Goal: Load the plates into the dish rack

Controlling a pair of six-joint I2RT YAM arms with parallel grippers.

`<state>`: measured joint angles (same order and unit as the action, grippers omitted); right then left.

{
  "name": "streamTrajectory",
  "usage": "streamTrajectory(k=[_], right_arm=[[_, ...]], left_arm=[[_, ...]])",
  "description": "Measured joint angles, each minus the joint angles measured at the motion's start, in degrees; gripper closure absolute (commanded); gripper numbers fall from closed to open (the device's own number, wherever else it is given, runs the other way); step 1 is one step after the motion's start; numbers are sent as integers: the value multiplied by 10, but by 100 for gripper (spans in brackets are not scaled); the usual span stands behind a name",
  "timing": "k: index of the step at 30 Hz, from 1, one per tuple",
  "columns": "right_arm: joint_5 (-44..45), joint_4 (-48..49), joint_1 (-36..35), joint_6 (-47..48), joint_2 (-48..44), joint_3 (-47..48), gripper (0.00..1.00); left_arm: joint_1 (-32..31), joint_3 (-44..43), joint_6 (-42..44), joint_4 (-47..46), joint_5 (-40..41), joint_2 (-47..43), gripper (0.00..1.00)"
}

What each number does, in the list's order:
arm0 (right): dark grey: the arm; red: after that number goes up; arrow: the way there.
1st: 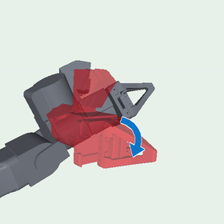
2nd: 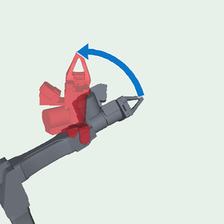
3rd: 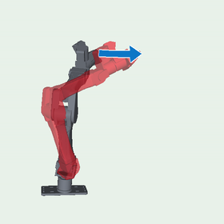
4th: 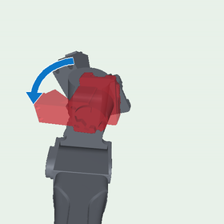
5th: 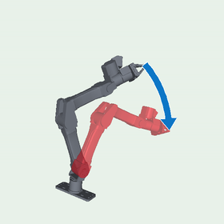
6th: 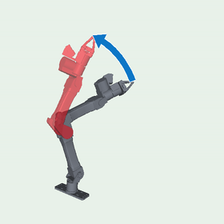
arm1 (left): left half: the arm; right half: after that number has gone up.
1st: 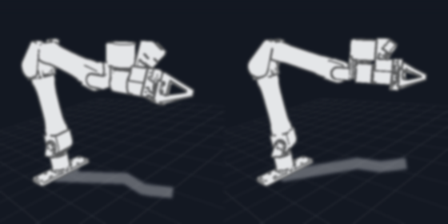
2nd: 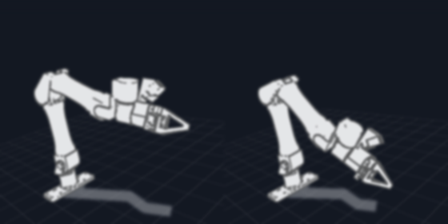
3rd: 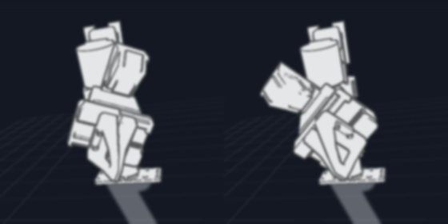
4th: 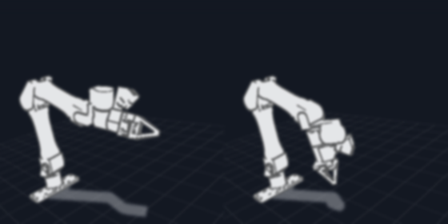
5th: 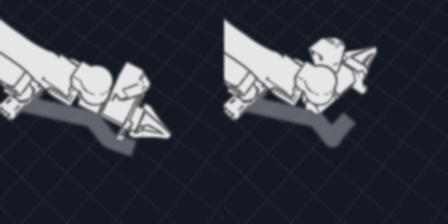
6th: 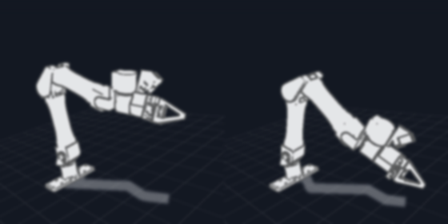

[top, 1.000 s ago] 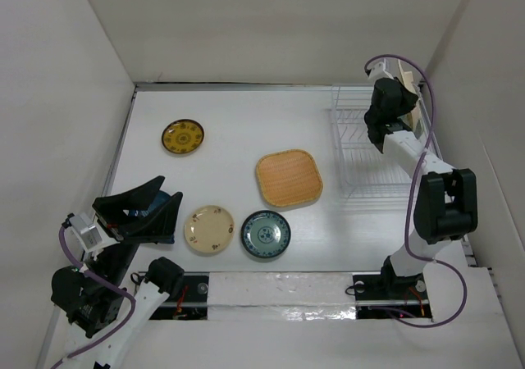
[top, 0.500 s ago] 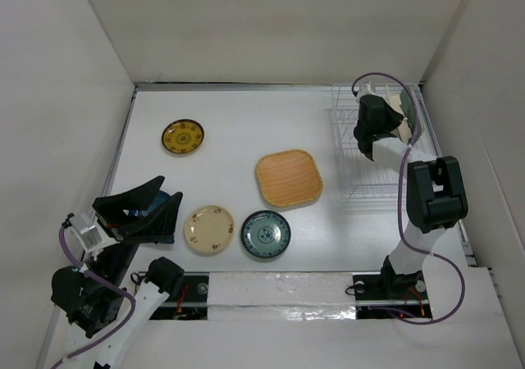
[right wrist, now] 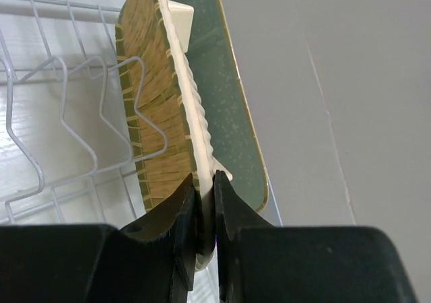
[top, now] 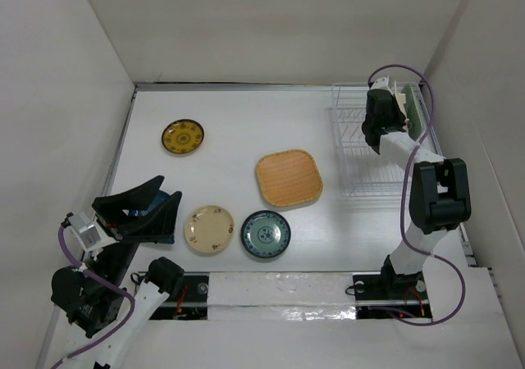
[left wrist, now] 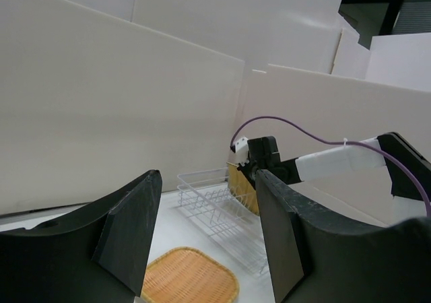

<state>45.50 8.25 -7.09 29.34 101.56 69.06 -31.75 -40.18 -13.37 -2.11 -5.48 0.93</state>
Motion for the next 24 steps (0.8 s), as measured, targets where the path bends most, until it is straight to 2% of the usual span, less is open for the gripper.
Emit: streamTrajectory(k=[1, 2, 4, 5, 7, 11, 14, 17, 22, 24], right_arm=[[-4, -4, 4, -14, -2, 2, 96], [-8, -7, 7, -26, -2, 3, 83], [-9, -11, 10, -51, -3, 7, 64], [-14, -12, 12, -68, -3, 8, 48], [-24, -19, 13, -98, -3, 9, 35], [-43, -46, 14, -158, -7, 12, 27], [-60, -93, 16, -217, -17, 14, 24], [-70, -135, 16, -280, -37, 14, 18], [-84, -160, -7, -348, -125, 11, 17], [-91, -155, -30, -370, -169, 5, 24]], left_arm=[[0, 0, -2, 0, 2, 0, 45], [0, 0, -5, 0, 5, 0, 45], [0, -1, -14, 1, 16, 1, 45], [0, -3, -22, 3, 25, 4, 45], [0, -16, -38, 13, 45, 14, 44], [-1, -52, -73, 24, 83, 41, 39], [-5, -76, -102, 28, 102, 64, 38], [-6, -93, -129, 28, 111, 95, 38], [-7, -106, -171, 30, 114, 152, 38], [-8, -107, -185, 31, 113, 173, 38]])
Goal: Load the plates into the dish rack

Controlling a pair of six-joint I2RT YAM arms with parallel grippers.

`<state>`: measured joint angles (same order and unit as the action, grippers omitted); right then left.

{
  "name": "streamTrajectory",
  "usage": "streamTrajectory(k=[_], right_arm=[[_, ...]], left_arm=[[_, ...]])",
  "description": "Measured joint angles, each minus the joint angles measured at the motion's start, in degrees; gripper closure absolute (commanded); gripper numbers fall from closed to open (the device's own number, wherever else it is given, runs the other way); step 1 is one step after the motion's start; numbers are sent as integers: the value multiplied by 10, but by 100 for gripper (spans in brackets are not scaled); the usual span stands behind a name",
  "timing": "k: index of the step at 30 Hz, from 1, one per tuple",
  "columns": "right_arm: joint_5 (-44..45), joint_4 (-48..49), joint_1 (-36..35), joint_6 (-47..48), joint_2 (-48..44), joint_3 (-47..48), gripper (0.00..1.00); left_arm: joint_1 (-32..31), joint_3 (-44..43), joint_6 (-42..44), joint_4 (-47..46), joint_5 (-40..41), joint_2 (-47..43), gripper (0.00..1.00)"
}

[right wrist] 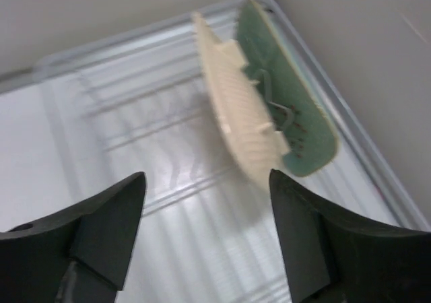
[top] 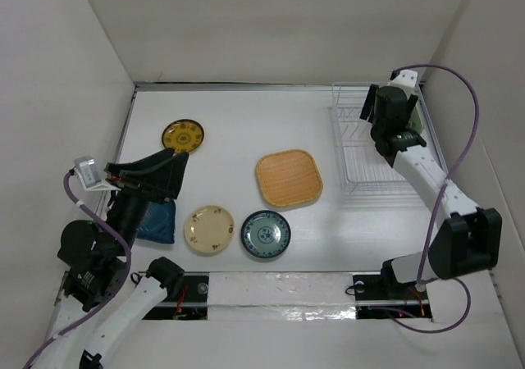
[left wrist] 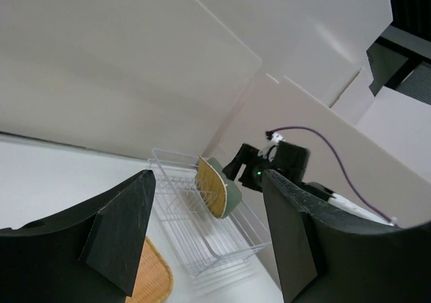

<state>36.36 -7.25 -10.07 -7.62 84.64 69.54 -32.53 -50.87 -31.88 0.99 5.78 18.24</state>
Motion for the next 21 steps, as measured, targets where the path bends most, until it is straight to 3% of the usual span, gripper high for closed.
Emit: streamTrajectory(k=[1, 2, 5, 7, 11, 12, 13, 14, 17, 21], right_arm=[[-11, 5, -15, -13, -28, -11, 29], [-27, 9, -32, -25, -57, -24, 47], [-84, 38, -96, -55, -130, -73, 86], [-120, 51, -158, -71, -156, -98, 100], [-182, 44, -278, -96, -139, -122, 100], [-193, 41, -300, -103, -133, -130, 96], [-207, 36, -321, -111, -129, -143, 87], [-221, 29, -338, -120, -128, -158, 63], [-263, 20, -363, -158, -131, -210, 33], [-312, 33, -365, -214, -145, -297, 27]], left_arm=[[0, 0, -5, 0, -1, 8, 38], [0, 0, -9, 1, -2, 16, 38], [0, 0, -17, 2, -6, 31, 39], [0, 0, -18, 1, -8, 33, 39], [0, 0, -19, -6, -9, 34, 39], [2, 0, -19, -9, -11, 36, 39], [4, 0, -20, -12, -14, 38, 39], [6, 0, -21, -16, -16, 42, 39], [16, 0, -25, -22, -33, 56, 39], [19, 0, -26, -32, -58, 73, 38]])
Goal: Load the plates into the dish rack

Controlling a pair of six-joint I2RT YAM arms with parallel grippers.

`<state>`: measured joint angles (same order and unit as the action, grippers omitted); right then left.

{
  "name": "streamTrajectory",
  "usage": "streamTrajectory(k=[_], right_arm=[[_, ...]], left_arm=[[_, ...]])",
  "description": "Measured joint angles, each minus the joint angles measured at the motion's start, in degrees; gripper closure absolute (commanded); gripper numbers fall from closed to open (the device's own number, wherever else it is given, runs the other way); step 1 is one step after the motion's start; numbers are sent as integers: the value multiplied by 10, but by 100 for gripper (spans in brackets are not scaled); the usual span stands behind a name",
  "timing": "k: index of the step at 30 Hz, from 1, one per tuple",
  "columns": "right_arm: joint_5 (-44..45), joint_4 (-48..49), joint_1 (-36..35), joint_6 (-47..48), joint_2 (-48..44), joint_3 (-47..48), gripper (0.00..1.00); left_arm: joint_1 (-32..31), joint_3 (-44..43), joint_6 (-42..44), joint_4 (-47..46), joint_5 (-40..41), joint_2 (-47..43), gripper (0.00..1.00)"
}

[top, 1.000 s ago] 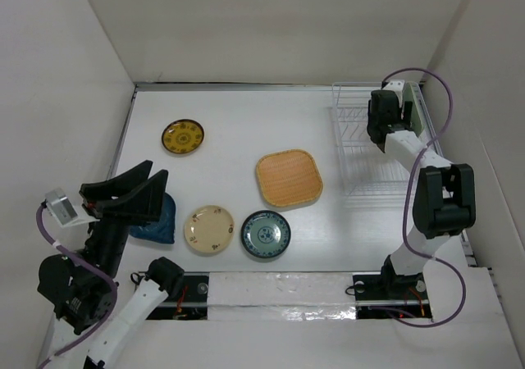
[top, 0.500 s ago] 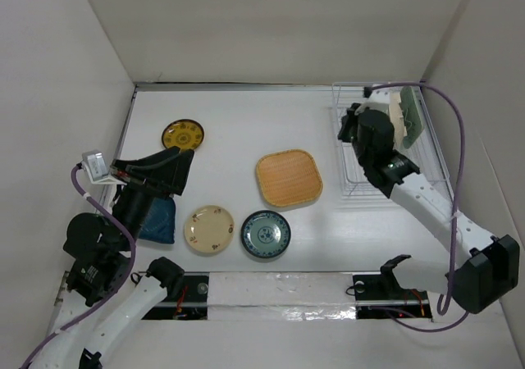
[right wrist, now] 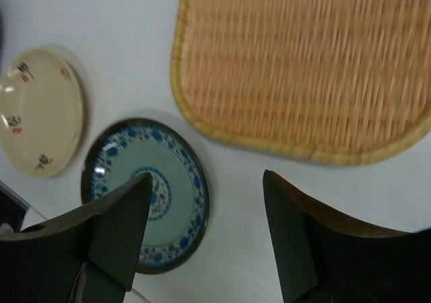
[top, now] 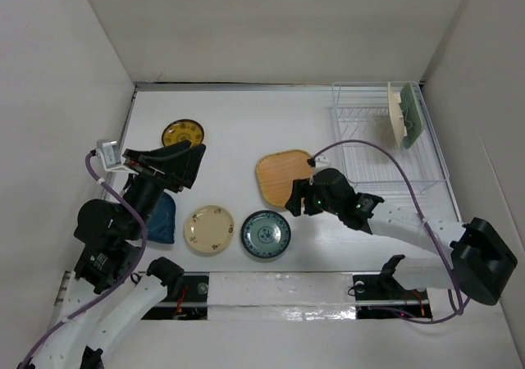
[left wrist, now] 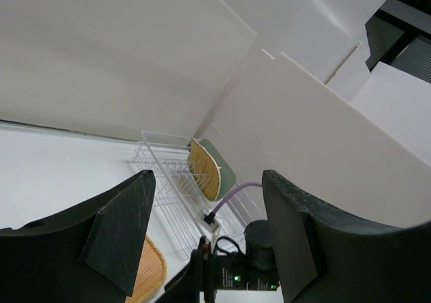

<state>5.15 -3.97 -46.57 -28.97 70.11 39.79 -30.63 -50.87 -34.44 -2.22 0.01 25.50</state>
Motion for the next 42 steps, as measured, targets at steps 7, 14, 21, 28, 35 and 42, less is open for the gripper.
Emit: streamTrajectory(k=[7, 14, 21, 28, 35, 42], right_arm=[[-77, 45, 0, -54, 57, -73, 27], [-146, 186, 0, -74, 163, -71, 42], [-191, 264, 5, -94, 217, -83, 85], [-203, 235, 5, -97, 167, -109, 100], [-160, 94, -4, -71, 12, -99, 100], [-27, -1, 71, -12, -152, 43, 100]], left_arm=[[0, 16, 38, 2, 7, 14, 37], [0, 46, 94, 5, 40, 1, 36], [0, 64, 135, 2, 71, 1, 36], [0, 64, 150, 2, 77, 2, 36], [0, 64, 151, 2, 70, -7, 36], [0, 64, 151, -1, 49, -34, 36]])
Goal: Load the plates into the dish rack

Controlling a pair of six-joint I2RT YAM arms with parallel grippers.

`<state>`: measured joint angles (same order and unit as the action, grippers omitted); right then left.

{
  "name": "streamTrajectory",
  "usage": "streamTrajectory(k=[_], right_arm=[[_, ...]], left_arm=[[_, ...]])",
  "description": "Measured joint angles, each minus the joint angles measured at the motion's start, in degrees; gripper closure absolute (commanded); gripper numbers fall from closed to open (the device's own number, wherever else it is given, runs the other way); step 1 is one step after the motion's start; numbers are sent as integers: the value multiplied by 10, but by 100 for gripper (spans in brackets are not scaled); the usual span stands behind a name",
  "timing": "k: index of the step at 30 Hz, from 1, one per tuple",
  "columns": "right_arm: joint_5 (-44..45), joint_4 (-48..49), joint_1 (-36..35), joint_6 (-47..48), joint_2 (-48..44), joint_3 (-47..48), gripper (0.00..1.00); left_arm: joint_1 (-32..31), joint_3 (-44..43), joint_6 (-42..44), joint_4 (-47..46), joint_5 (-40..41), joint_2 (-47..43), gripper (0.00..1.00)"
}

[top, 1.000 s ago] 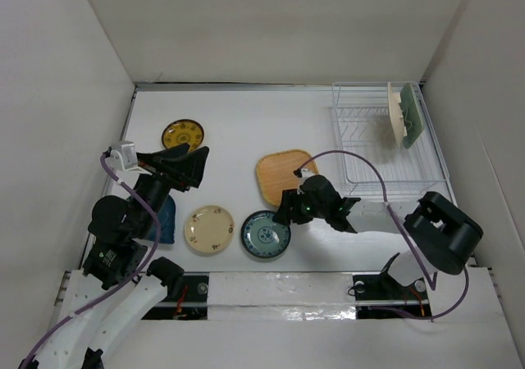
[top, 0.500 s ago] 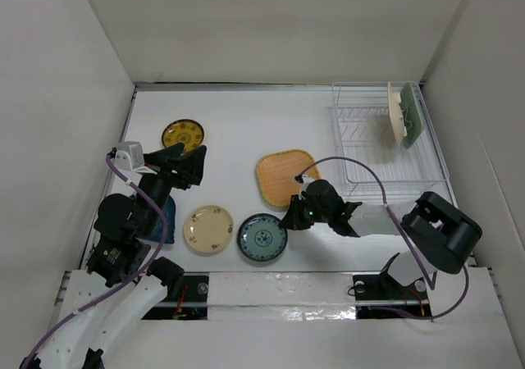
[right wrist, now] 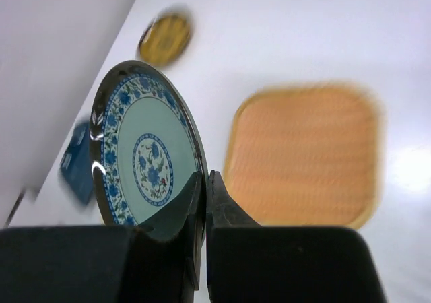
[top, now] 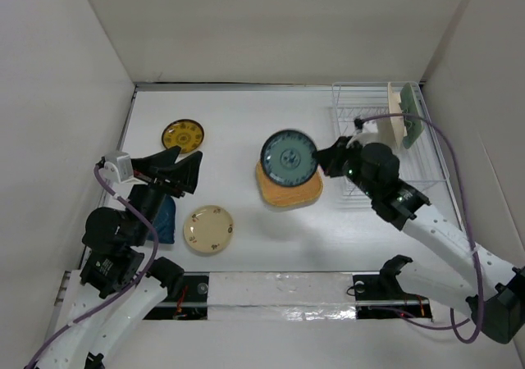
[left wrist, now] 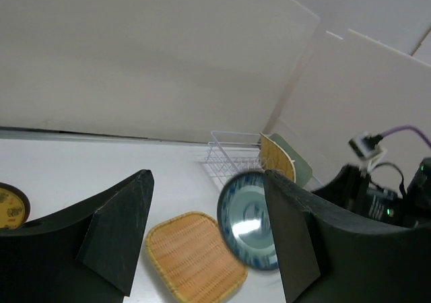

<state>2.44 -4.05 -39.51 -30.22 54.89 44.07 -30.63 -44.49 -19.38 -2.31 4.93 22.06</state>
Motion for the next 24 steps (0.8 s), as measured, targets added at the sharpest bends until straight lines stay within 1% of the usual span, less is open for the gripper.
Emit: streamTrajectory(k=[2, 4, 8, 12, 15, 18, 20, 24], right_arm=[[58, 1, 45, 24, 4, 43, 100], [130, 1, 71, 54, 26, 81, 100], [319, 6, 93, 154, 112, 158, 100], [454, 43, 119, 282, 206, 213, 100], [524, 77, 150, 383, 266, 250, 100], [572, 116, 176, 475, 320, 285, 100], [596, 138, 186, 532, 346, 299, 100], [624, 214, 189, 658, 386, 308, 100]], left_arm=[[0, 0, 0, -1, -5, -9, 36], [0, 0, 0, -1, -11, -16, 36], [0, 0, -3, -3, -26, -28, 36], [0, 3, -7, -7, -41, -45, 36], [0, 9, -8, -11, -48, -60, 36], [0, 10, -10, -13, -53, -72, 36], [0, 10, -11, -14, -56, -78, 36], [0, 10, -15, -14, -64, -88, 36]])
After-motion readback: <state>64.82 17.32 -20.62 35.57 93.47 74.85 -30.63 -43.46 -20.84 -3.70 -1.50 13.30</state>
